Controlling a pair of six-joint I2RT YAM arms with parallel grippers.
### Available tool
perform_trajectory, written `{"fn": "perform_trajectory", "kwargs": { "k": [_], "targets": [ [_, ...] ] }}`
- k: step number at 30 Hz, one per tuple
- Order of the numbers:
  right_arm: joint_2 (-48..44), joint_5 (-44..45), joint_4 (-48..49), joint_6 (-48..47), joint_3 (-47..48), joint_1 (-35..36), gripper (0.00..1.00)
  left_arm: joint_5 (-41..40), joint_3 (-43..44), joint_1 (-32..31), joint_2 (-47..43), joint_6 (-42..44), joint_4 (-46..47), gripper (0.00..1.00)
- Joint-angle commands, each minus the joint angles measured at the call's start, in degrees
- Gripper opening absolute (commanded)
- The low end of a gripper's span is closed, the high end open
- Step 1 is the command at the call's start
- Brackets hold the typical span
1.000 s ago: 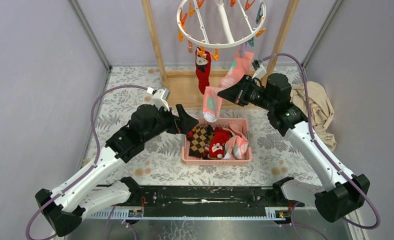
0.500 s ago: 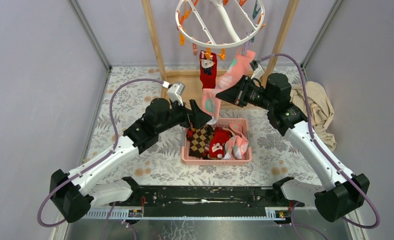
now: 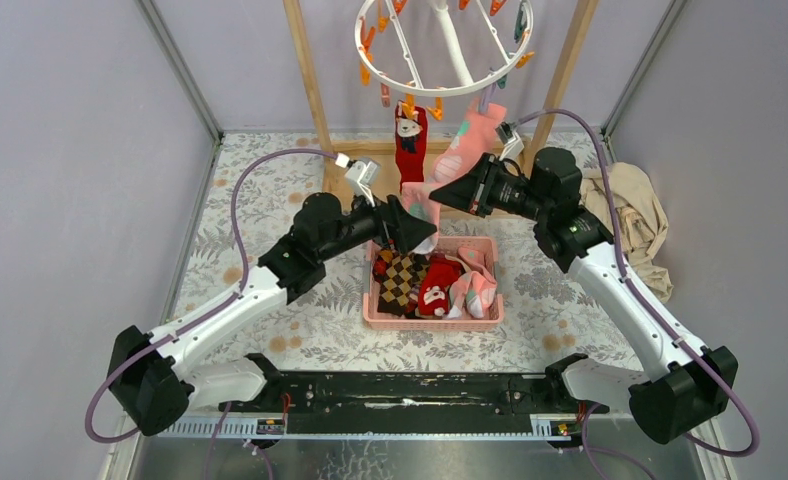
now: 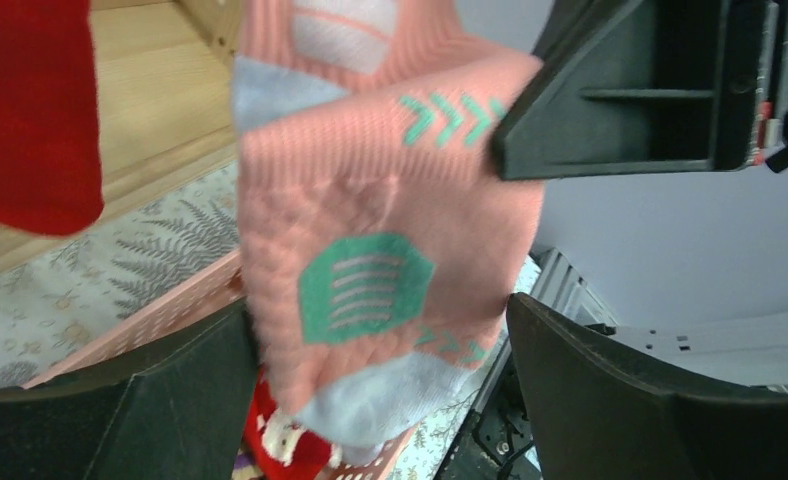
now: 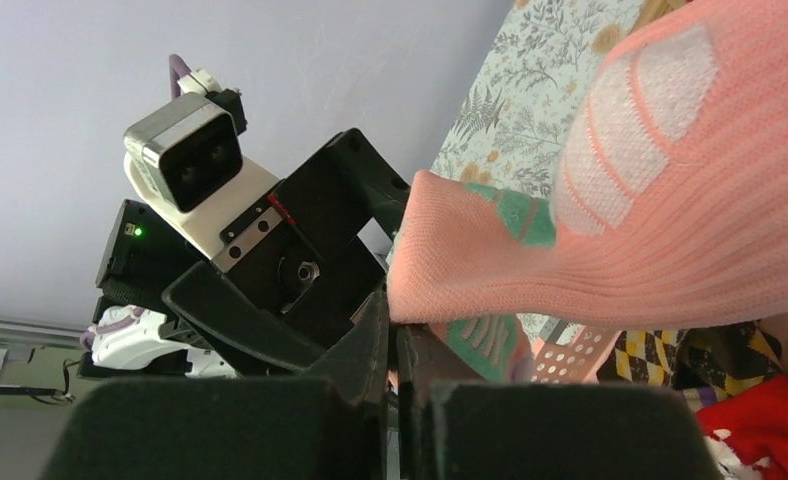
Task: Remove the socks clipped to the hanger
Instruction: Remove the sock from the hanger.
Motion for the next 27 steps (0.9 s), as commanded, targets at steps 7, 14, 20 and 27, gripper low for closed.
{"fn": "perform_trajectory", "kwargs": {
  "k": [7,14,20,27],
  "targets": [
    [-3.1,-1.1,-1.8,-3.7,-0.7,-0.7,0.0,9.1,2.6,0.3,2.7,1.6,7.3,0.39],
    [-4.1,0.3,-4.9,-7.0,-1.3,-1.1,0.0,8.0,4.2,0.3,0.8,1.1,2.4,0.0],
    [-4.3,3.7,-8.1,-10.1,-1.6,-1.2,0.12,4.1,7.4,0.1,-1.4,1.6,-7.7,0.0],
    [-4.4,14.0,-18.8,-17.9,5.5,-1.2,0.65,1.3,12.8,0.2,-3.2,2.6,-17.8,0.0]
  ]
}}
